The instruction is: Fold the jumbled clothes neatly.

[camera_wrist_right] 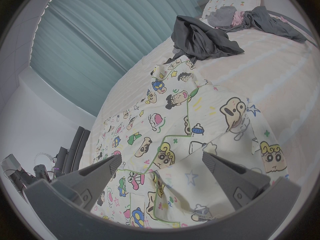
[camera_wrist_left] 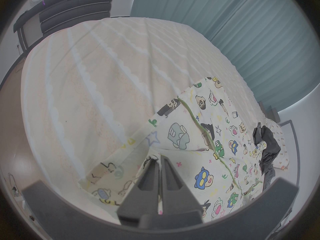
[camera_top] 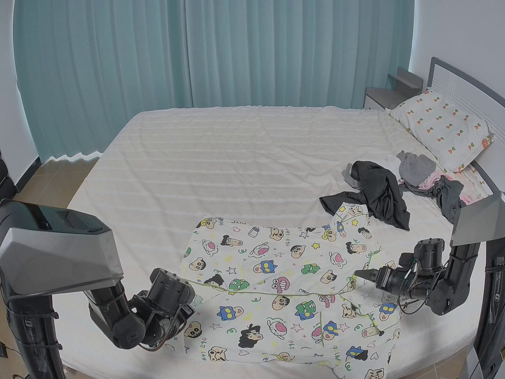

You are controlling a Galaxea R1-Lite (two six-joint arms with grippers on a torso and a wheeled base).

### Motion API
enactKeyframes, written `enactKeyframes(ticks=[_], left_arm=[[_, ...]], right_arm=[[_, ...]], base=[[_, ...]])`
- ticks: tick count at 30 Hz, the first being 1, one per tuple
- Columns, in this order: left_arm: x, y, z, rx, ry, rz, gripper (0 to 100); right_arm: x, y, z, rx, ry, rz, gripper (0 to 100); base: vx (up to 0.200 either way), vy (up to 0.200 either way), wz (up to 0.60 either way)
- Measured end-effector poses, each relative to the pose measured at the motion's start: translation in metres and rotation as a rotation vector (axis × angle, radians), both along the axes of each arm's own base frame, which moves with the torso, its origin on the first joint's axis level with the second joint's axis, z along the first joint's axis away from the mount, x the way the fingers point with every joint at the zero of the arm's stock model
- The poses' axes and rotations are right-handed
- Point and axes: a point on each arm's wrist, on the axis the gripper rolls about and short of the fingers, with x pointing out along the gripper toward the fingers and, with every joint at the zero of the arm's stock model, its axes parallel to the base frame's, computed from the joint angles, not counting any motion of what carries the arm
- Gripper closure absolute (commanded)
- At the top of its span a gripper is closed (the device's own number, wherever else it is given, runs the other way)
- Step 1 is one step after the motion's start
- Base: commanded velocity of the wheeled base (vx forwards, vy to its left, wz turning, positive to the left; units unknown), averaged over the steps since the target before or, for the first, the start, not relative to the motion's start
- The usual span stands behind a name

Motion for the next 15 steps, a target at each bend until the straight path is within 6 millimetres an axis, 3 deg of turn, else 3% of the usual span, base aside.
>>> enactKeyframes(ticks=[9,15], left_arm=[[-0.006,0.001,0.021,-0.056,-0.238,-0.094,100],[-0.027,0.003,0.026,-0.079,-0.364,-0.24,100]], right_arm=[[-0.002,0.002,0.0,0.0,0.005,0.007,0],[-0.003,0.002,-0.001,0.0,0.008,0.01,0]], base=[[0.0,0.0,0.0],[0.0,0.0,0.0]])
